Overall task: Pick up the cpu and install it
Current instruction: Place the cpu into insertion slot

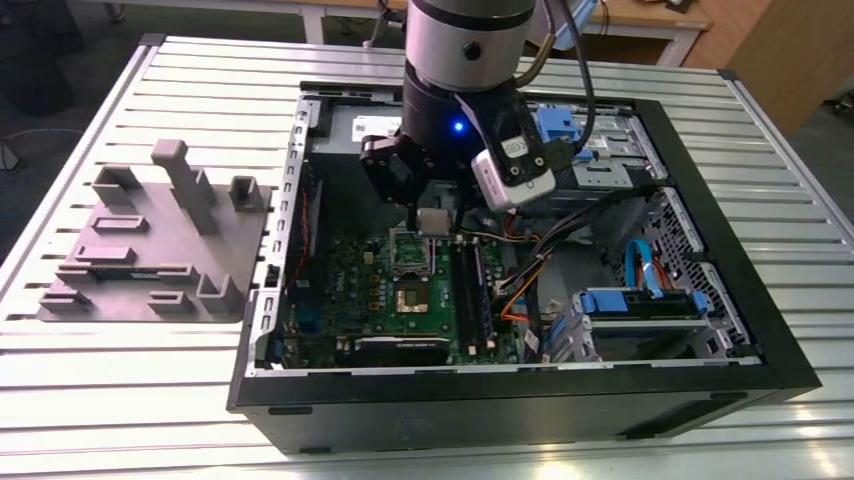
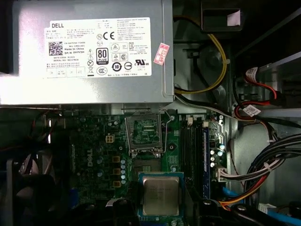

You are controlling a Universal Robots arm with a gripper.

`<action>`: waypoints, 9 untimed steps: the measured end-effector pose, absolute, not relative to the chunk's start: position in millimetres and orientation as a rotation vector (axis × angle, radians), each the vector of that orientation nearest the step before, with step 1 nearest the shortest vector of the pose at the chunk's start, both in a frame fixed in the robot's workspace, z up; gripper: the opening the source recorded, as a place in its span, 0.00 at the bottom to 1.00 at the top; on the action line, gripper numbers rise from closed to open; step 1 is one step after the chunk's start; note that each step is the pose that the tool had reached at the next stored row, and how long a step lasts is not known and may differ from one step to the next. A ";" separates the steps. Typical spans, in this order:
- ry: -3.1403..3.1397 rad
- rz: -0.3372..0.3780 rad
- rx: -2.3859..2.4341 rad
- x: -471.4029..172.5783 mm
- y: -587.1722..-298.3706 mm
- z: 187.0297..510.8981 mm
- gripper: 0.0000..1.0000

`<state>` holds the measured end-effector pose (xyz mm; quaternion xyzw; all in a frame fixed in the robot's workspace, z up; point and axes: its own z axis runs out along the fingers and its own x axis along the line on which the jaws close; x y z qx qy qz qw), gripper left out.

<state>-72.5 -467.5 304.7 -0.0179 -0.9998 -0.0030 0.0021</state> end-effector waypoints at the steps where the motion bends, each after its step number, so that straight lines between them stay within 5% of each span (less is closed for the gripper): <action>1: -3.137 -0.009 -0.056 -72.5 -467.5 304.7 0.47; 9: -3.137 -0.009 -0.056 -72.5 -467.5 304.5 0.47</action>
